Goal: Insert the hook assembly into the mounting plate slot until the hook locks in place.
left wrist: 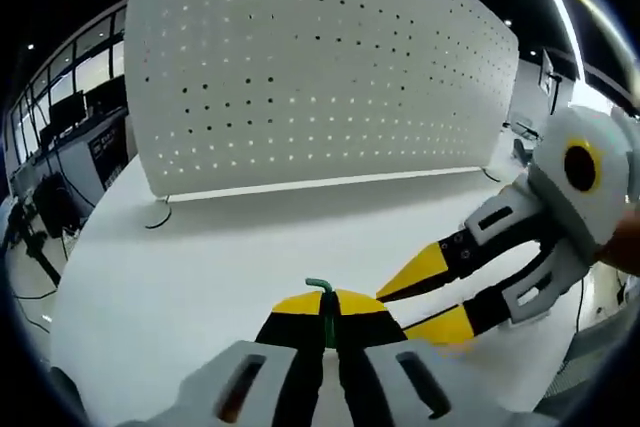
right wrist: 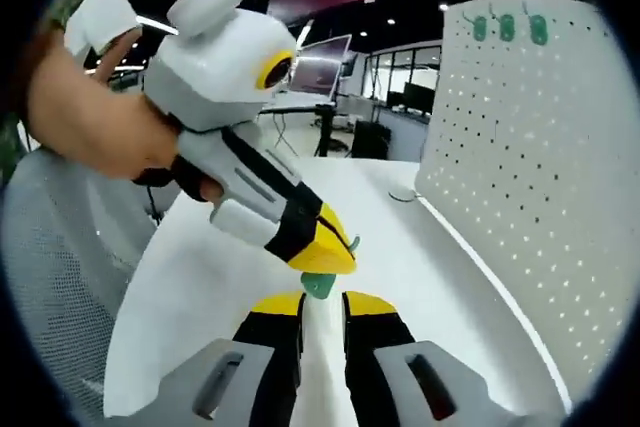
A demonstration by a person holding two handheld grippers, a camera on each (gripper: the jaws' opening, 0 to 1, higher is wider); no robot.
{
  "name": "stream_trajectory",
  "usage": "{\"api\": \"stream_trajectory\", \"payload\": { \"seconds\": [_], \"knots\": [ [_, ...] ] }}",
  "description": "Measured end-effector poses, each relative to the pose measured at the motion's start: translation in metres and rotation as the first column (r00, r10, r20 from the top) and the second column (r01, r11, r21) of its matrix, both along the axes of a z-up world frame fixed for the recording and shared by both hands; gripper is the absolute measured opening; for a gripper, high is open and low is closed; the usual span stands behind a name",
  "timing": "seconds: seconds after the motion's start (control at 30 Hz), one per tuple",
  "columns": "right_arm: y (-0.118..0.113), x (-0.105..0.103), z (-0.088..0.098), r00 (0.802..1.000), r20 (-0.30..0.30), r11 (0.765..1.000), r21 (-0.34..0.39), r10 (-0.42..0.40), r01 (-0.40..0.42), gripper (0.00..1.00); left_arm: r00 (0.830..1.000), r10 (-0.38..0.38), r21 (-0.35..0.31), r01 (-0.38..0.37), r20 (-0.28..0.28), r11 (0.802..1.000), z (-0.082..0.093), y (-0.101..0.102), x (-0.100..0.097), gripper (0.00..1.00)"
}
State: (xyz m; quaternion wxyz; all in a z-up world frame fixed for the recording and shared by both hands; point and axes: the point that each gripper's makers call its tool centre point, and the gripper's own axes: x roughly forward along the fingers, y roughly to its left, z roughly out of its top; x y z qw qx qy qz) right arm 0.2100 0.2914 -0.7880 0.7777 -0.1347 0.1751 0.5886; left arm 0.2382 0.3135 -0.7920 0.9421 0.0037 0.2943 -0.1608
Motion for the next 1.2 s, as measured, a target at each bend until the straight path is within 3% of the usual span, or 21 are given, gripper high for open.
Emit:
{"api": "stream_trajectory", "payload": {
  "seconds": [0.2,0.4,0.53,0.63,0.7,0.77,0.9,0.93,1.1,1.13,1.2],
  "knots": [
    [-0.013,0.003,0.014,0.986,-0.151,0.995,0.07,-0.064,0.075,0.16,0.998,-0.045,-0.009,0.045,0.054,0.999,0.023,-0.007,-0.005,0.02],
    [-0.027,0.001,0.028,0.964,-0.245,0.987,0.097,-0.101,0.128,0.16,0.986,-0.111,-0.013,0.113,0.127,0.993,0.052,-0.019,-0.013,0.02],
    [-0.033,-0.003,0.038,0.949,-0.294,0.981,0.118,-0.116,0.156,0.17,0.97,-0.164,-0.012,0.168,0.18,0.986,0.072,-0.028,-0.02,0.02],
    [-0.04,-0.008,0.051,0.935,-0.335,0.974,0.145,-0.119,0.176,0.17,0.948,-0.221,0.018,0.223,0.227,0.975,0.089,-0.034,-0.03,0.02],
    [-0.043,-0.013,0.058,0.932,-0.343,0.972,0.154,-0.115,0.177,0.16,0.931,-0.259,0.02,0.263,0.256,0.965,0.099,-0.038,-0.036,0.02],
    [-0.048,-0.021,0.069,0.924,-0.368,0.97,0.169,-0.103,0.175,0.16,0.899,-0.323,0.019,0.332,0.295,0.943,0.111,-0.045,-0.048,0.02],
    [-0.054,-0.033,0.088,0.916,-0.392,0.967,0.192,-0.079,0.166,0.16,0.852,-0.408,0.045,0.417,0.329,0.908,0.124,-0.051,-0.07,0.02],
    [-0.055,-0.036,0.094,0.911,-0.407,0.966,0.201,-0.071,0.165,0.16,0.832,-0.44,0.042,0.454,0.339,0.89,0.129,-0.055,-0.079,0.02],
    [-0.056,-0.054,0.118,0.884,-0.468,0.955,0.256,-0.012,0.148,0.15,0.778,-0.494,0.018,0.53,0.389,0.848,0.152,-0.066,-0.103,0.02],
    [-0.055,-0.06,0.123,0.873,-0.487,0.955,0.264,0.009,0.137,0.15,0.755,-0.511,0.003,0.559,0.411,0.829,0.159,-0.07,-0.11,0.02],
    [-0.055,-0.069,0.129,0.864,-0.502,0.956,0.268,0.034,0.118,0.14,0.726,-0.533,0.011,0.588,0.434,0.809,0.169,-0.074,-0.121,0.02]
  ]
}}
